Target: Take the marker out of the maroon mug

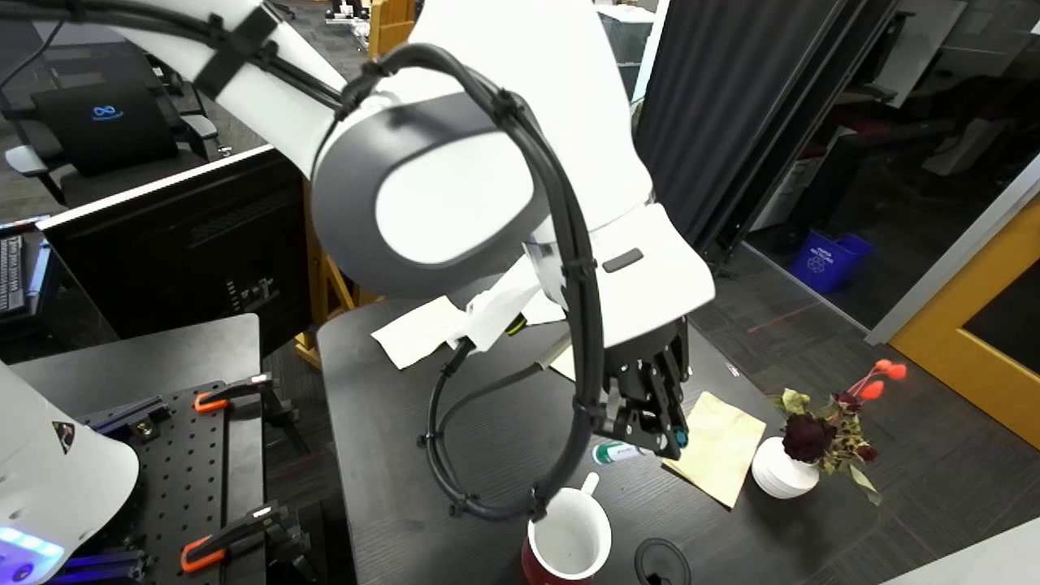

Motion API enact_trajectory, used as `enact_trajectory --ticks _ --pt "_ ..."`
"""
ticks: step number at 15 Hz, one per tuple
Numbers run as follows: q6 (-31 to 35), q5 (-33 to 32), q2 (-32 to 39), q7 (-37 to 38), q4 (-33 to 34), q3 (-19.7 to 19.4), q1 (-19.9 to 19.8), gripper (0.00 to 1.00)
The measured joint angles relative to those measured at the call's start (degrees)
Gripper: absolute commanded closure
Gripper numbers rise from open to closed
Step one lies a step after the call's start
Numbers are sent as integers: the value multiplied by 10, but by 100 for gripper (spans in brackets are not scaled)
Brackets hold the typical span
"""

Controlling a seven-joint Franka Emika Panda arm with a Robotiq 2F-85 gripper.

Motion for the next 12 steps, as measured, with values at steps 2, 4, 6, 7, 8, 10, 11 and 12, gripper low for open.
enact_trajectory --ticks 2,4,6,7,8,10,11,12 --pt "0 -2 -28 -2 -19 10 10 95" --pt "-1 -2 -49 -8 -39 24 20 95" --pt "-1 -1 -65 -19 -61 39 31 95" --pt "-2 3 -70 -28 -73 46 38 95" --pt "-3 9 -73 -38 -83 53 45 95" --pt "-5 41 -74 -71 -103 117 14 95" --pt "-7 63 -74 -92 -112 151 -2 95" --pt "-8 87 -73 -113 -120 179 -14 95"
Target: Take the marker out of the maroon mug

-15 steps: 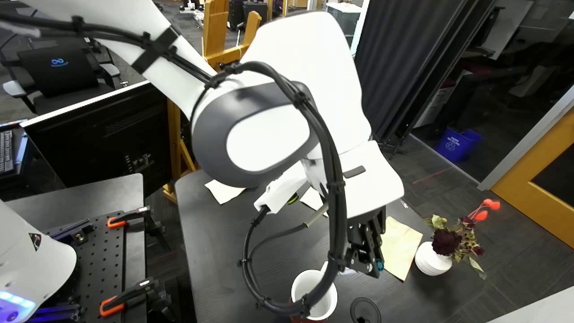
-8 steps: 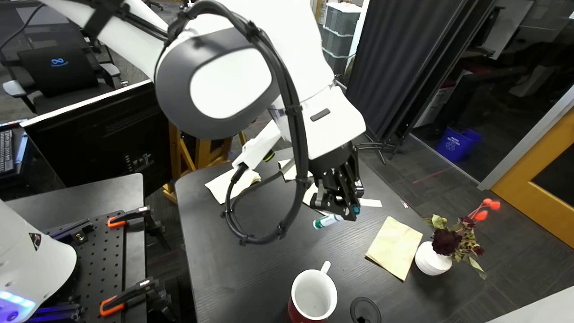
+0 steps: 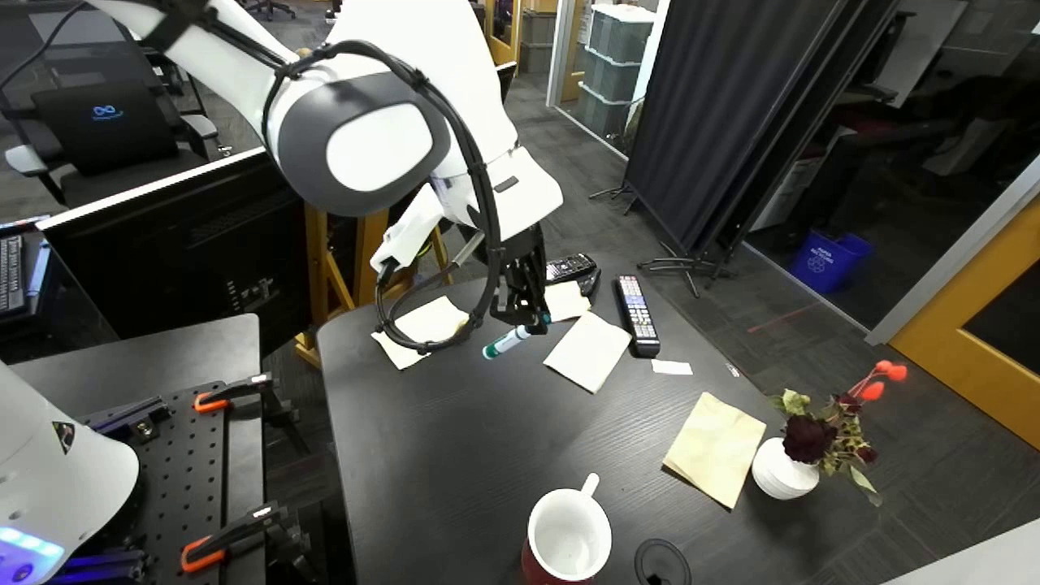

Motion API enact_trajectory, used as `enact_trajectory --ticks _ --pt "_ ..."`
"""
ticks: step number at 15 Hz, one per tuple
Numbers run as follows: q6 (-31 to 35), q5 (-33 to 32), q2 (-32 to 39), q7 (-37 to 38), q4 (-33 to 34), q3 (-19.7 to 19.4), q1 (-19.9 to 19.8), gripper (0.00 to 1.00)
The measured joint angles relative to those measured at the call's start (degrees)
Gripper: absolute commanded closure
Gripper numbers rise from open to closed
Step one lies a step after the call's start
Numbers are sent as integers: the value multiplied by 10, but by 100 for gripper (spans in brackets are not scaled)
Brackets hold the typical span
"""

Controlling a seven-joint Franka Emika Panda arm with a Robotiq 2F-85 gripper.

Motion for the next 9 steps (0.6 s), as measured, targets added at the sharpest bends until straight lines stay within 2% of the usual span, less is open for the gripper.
enact_trajectory --ticks 4,9 --pt "-12 87 10 -81 -20 75 -21 95" --pt "-37 144 43 -152 -19 106 -30 95"
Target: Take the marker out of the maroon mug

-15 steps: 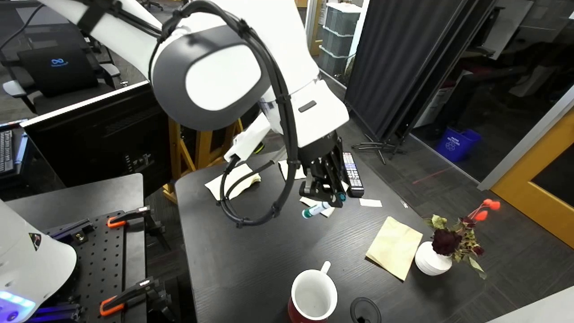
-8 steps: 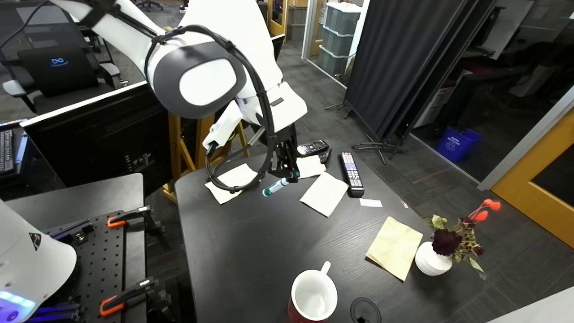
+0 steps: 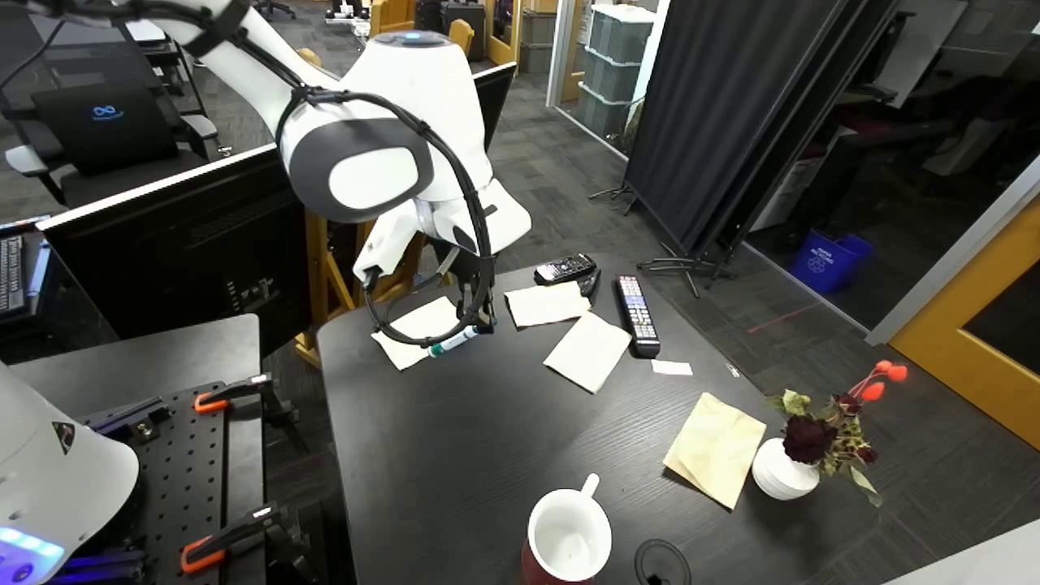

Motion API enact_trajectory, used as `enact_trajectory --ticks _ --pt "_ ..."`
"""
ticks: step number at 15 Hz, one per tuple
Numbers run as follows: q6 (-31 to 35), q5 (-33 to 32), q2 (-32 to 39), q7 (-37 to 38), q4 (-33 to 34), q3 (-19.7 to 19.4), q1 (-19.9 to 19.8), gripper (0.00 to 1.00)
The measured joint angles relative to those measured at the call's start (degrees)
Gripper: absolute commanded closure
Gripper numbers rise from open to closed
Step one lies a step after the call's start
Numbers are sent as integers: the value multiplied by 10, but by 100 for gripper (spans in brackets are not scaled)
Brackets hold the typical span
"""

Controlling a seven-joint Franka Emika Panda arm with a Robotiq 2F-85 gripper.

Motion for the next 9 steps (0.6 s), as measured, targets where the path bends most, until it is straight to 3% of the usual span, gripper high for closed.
enact_trajectory --ticks 9 --pt "-56 52 79 -96 28 7 -5 95"
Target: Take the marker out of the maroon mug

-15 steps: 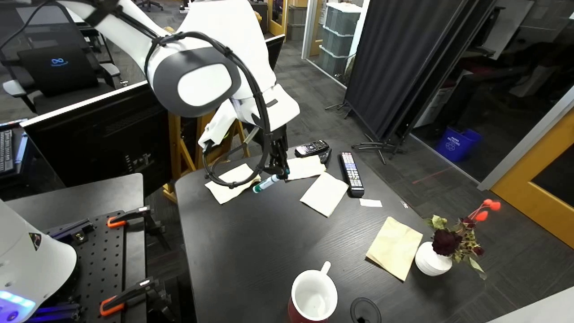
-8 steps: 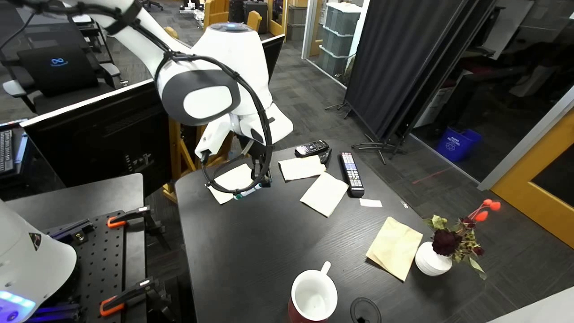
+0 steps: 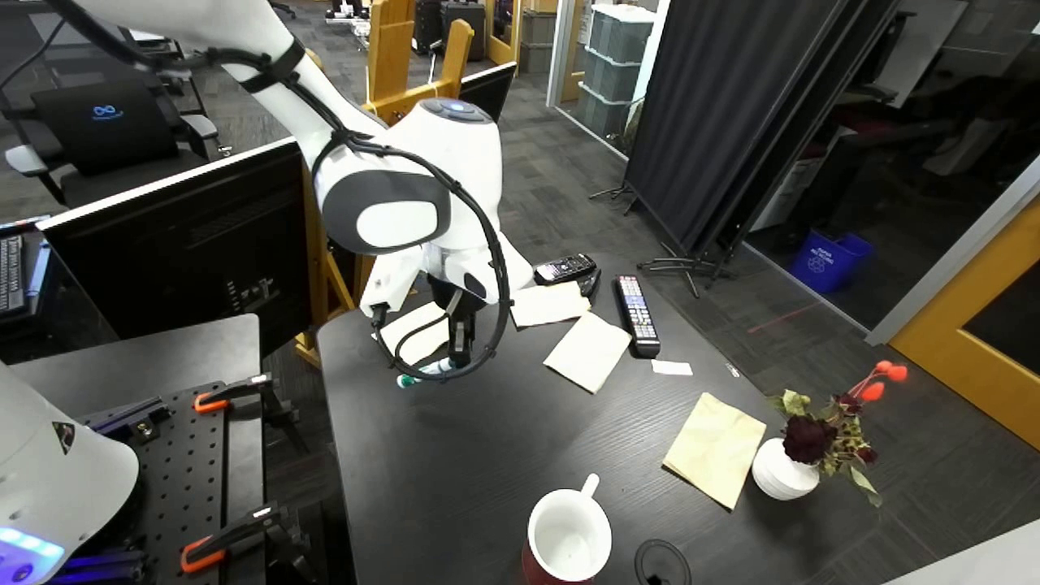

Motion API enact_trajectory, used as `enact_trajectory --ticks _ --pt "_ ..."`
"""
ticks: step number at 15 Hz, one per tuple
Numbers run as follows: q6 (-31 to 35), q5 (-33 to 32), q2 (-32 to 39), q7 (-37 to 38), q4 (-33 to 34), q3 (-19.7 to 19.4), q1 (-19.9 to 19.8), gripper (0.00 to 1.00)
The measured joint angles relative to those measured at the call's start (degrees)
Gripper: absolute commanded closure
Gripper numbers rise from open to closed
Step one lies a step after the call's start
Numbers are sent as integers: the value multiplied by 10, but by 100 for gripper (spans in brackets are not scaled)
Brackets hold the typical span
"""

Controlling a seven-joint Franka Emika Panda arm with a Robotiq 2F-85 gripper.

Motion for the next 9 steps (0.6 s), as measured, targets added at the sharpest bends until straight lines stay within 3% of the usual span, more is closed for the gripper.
enact_trajectory --ticks 4,5,6,7,9 --pt "-2 3 28 -12 15 1 0 95" --pt "-3 3 35 -12 19 1 0 86" --pt "-3 3 40 -12 22 1 0 54" --pt "-3 3 45 -12 26 1 0 53" --pt "-4 3 52 -12 32 1 0 39"
